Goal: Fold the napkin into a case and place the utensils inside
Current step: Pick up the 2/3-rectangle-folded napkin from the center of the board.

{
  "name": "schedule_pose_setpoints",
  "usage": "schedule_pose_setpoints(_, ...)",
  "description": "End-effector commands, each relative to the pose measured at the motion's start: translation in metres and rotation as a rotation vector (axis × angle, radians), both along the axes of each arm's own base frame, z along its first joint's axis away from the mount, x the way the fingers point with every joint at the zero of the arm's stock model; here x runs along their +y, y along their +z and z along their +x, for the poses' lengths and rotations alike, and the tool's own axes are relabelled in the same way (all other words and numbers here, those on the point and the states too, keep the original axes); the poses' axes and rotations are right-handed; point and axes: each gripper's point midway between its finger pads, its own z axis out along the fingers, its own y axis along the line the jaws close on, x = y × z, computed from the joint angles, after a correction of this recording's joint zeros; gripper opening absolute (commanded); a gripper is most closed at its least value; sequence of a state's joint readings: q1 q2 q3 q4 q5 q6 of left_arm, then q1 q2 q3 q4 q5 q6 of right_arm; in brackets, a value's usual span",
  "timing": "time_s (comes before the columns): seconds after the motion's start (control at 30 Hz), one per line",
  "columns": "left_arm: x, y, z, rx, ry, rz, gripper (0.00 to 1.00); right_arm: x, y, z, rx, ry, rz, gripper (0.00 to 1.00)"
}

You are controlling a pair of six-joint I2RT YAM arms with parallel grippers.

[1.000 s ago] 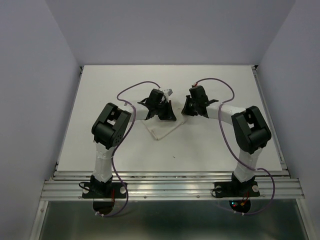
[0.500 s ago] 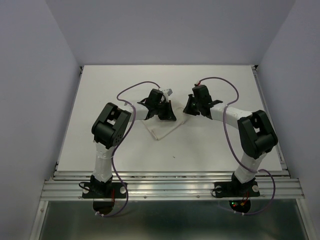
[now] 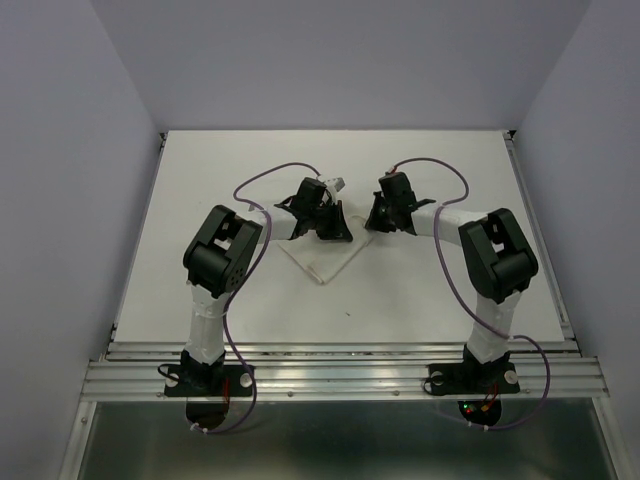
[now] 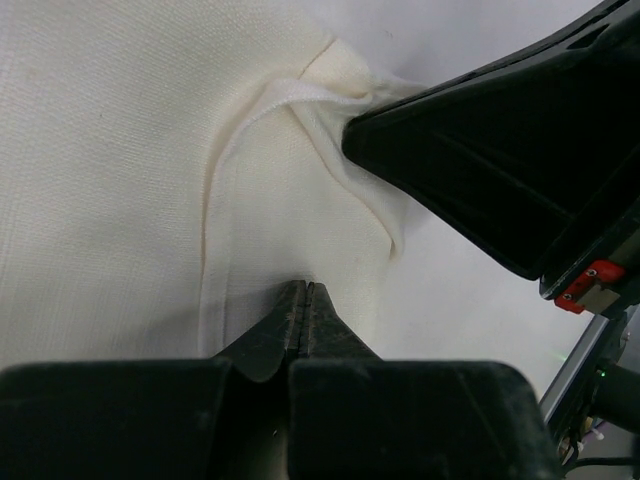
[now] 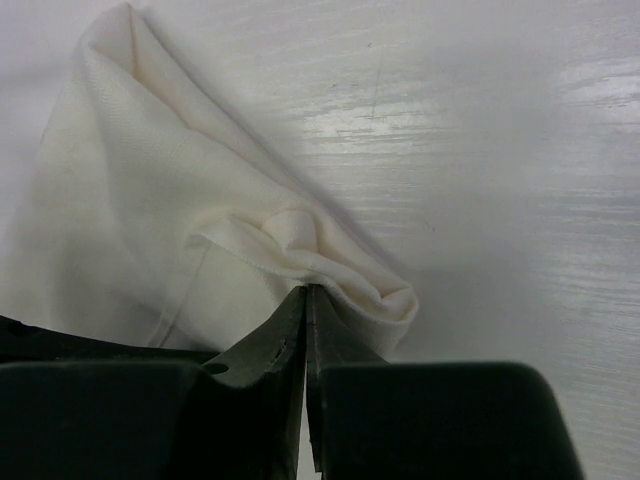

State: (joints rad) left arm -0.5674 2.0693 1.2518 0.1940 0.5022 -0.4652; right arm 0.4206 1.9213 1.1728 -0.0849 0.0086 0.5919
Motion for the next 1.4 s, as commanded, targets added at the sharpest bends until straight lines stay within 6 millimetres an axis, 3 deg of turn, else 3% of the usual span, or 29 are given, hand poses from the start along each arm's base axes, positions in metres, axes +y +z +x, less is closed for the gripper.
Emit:
schedule_pose_setpoints(0.0,0.006,-0.01,-0.007,0.021,-0.017,0.022,0.0,-0.007,0.02,0.004,-0.051,-0.019,-0.008,0.07)
schedule_pose_setpoints(0.07,0.005,-0.011,-0.007,0.021,-0.02,0.021,0.0,-0.01,0.043,0.004,-0.103,-0.022,-0.003,0.08)
schedule_pose_setpoints(0.23,0.005,-0.011,-0.007,0.022,-0.02,0.021,0.0,-0.017,0.051,-0.003,-0.125,-0.028,-0.018,0.08)
schedule_pose_setpoints(0.37,0.006,-0.012,-0.007,0.023,-0.019,0.024,0.0,-0.018,0.037,-0.006,-0.094,-0.025,-0.031,0.08)
schedule_pose_setpoints(0.57,0.007,-0.013,-0.008,0.026,-0.019,0.026,0.0,0.0,0.015,-0.021,-0.031,0.04,0.063,0.07)
schedule_pose_setpoints(0.67,0.005,-0.011,-0.008,0.025,-0.023,0.02,0.0,0.002,-0.001,-0.022,0.004,0.041,0.058,0.07)
schedule_pose_setpoints(0.77,0.004,-0.012,-0.009,0.029,-0.03,0.017,0.0,0.003,-0.005,-0.02,0.018,0.053,0.047,0.06)
schedule_pose_setpoints(1.03,0.003,-0.017,-0.015,0.048,-0.046,0.011,0.0,-0.01,0.068,-0.001,-0.162,-0.009,0.022,0.08)
schedule_pose_setpoints(1.37,0.001,-0.007,-0.014,0.034,-0.044,-0.004,0.0,0.001,0.068,0.012,-0.151,0.019,0.039,0.07)
